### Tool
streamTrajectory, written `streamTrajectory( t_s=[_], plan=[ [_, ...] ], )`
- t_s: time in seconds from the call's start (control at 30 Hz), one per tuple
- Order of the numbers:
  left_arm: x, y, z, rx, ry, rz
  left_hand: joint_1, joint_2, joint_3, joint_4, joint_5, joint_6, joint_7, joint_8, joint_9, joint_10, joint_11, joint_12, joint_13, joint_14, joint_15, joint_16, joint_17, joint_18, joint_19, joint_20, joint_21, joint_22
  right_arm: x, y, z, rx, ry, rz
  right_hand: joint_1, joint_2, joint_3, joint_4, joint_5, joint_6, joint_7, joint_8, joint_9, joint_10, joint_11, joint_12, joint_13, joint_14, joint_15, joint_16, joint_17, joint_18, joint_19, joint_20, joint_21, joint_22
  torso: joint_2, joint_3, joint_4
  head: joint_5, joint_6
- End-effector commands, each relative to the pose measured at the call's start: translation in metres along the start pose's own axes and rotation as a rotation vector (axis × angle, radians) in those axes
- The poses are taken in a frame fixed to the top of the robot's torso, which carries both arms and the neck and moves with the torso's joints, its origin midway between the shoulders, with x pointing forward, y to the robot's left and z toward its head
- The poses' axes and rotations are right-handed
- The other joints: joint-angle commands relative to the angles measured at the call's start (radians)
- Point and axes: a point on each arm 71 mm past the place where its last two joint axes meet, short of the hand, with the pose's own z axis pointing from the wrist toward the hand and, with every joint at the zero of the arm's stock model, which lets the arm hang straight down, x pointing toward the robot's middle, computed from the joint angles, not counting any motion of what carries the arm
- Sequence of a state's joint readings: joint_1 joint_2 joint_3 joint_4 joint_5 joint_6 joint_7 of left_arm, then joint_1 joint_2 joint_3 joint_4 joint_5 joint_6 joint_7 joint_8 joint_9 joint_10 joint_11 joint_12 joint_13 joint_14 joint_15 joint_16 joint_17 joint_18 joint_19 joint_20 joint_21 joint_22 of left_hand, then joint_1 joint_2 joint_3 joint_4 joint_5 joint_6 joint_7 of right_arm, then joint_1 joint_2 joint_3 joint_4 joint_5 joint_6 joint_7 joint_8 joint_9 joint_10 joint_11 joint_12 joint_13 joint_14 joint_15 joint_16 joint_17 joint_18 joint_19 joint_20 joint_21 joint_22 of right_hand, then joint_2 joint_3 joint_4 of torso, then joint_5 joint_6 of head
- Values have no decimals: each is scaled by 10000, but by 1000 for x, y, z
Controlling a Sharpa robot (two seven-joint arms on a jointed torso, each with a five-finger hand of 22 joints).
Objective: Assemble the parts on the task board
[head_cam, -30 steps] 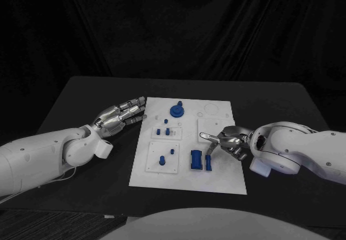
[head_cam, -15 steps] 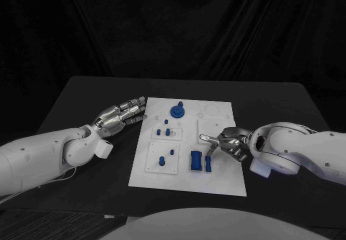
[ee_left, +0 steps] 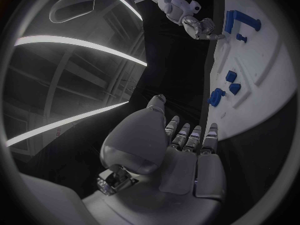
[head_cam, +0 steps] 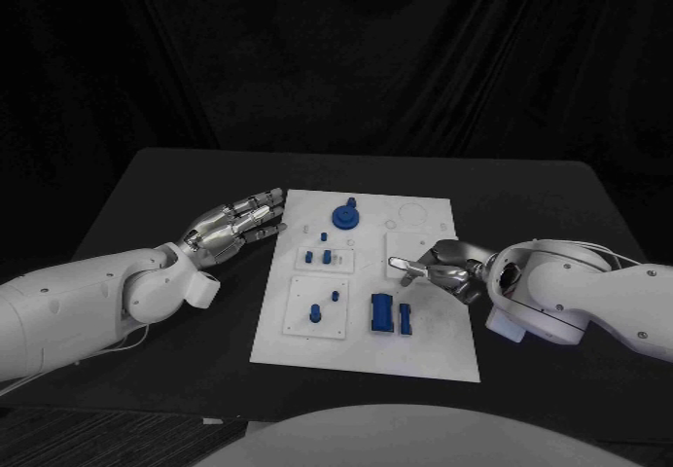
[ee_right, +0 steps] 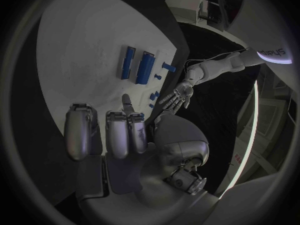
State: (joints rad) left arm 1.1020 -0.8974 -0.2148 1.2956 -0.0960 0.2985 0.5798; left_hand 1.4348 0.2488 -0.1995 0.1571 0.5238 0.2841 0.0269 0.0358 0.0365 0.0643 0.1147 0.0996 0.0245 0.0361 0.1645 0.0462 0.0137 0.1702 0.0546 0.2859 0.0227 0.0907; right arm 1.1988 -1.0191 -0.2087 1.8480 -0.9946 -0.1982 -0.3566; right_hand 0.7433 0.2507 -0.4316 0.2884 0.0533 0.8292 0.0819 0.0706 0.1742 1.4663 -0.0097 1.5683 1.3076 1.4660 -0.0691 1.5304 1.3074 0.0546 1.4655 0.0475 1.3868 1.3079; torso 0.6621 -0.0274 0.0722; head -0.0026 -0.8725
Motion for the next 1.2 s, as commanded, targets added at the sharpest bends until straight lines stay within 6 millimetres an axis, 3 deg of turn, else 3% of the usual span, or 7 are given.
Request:
streamTrajectory(
  t_s=[0.03, 0.3, 0.57, 0.67, 0.77, 0.97, 1.2],
  plan=[
    [1, -1, 0, 238, 41, -105, -53, 66, 30, -10, 43, -13, 62, 59, 9, 18, -21, 65, 6, -10, 53, 52, 15, 97, 41, -7, 55, -17, -9, 11, -4, -1528, -1547, -891, 57, 45, -289, 19, -50, 78, -90, 19, -31, 1045, -88, 25, 2632, 783, -98, 19, 1144, -132, 409, -108, 98, 2093, 2, -1, 3, 19, -1],
    [2, -8, -3, 1027, -139, -9, -481, -26, -273, 598, -387, 248, -29, 107, 30, 160, 161, 234, 26, -6, -9, 66, 15, 98, -38, -107, 22, -134, -21, 12, -17, -2674, -2995, -349, 179, 114, -286, 3, -46, 643, 52, 253, -67, 1045, -20, 25, 2632, 715, -79, -83, 783, -105, 341, -156, -50, 2042, -31, 2, 8, 9, -1],
    [9, -20, -9, 2262, -707, 447, -777, -285, -677, 1362, -1383, 759, 27, 183, 66, 372, 31, 454, 55, -129, -488, -71, -22, 49, -382, -657, -134, -574, -49, 7, -26, -4133, -4552, 2992, 941, 178, -269, 18, -4, 1675, 257, 341, -492, -2387, 324, -5935, -2369, -1993, 310, -6792, -8740, 1289, -3235, 231, -8832, -1624, -321, 35, -21, 35, -1],
    [13, -23, -9, 2565, -711, 792, -1159, -372, -903, 1359, -2065, 920, -34, 183, 68, 388, -277, 395, 41, -328, -938, -401, -115, -40, -522, -1229, -206, -834, -55, 5, -24, -4535, -4560, 4184, 1107, 72, -264, 15, 41, 1525, 496, 172, -692, -4349, 679, -9456, -5142, -3192, 898, -9458, -9717, 1186, -4287, 755, -10691, -3089, -376, 77, -50, 96, -1],
    [19, -25, -8, 2856, -625, 1262, -1296, -418, -976, 1349, -2402, 918, -126, 139, 60, 343, -580, 245, 23, -361, -1299, -462, -137, -157, -546, -1688, -227, -907, -58, 2, -20, -5005, -4284, 5378, 1903, -101, -108, -12, 54, 81, 267, 433, -1114, -8700, 2681, -12983, -8010, -7988, 2996, -12952, -11498, 294, -7927, 2008, -13254, -5395, -410, 125, -63, 127, -1],
    [26, -27, -5, 3151, -524, 2066, -1311, -566, -1023, 1346, -2587, 739, -242, 36, 25, -26, -1317, -354, -67, -361, -1960, -462, -137, -336, -546, -2506, -227, -907, -60, -8, -17, -5691, -4049, 6377, 2201, -233, 23, 10, 60, -3331, -915, -57, -1241, -12646, 1240, -14398, -10594, -13317, 2021, -14860, -12759, 230, -14431, 2060, -13761, -12122, -372, 124, -53, 80, -1],
    [27, -26, -3, 3185, -421, 2428, -1224, -521, -947, 1342, -2322, 674, -300, 20, 15, -90, -1366, -512, -86, -361, -1846, -462, -137, -364, -546, -2413, -227, -907, -62, -13, -15, -5848, -4079, 6606, 2422, -211, 187, 5, 305, -3854, -1106, -220, -1273, -13603, 924, -14225, -11465, -13988, 1836, -14905, -12850, 721, -14558, 1892, -13789, -12484, -411, 125, -67, 57, -1]
  ],
)
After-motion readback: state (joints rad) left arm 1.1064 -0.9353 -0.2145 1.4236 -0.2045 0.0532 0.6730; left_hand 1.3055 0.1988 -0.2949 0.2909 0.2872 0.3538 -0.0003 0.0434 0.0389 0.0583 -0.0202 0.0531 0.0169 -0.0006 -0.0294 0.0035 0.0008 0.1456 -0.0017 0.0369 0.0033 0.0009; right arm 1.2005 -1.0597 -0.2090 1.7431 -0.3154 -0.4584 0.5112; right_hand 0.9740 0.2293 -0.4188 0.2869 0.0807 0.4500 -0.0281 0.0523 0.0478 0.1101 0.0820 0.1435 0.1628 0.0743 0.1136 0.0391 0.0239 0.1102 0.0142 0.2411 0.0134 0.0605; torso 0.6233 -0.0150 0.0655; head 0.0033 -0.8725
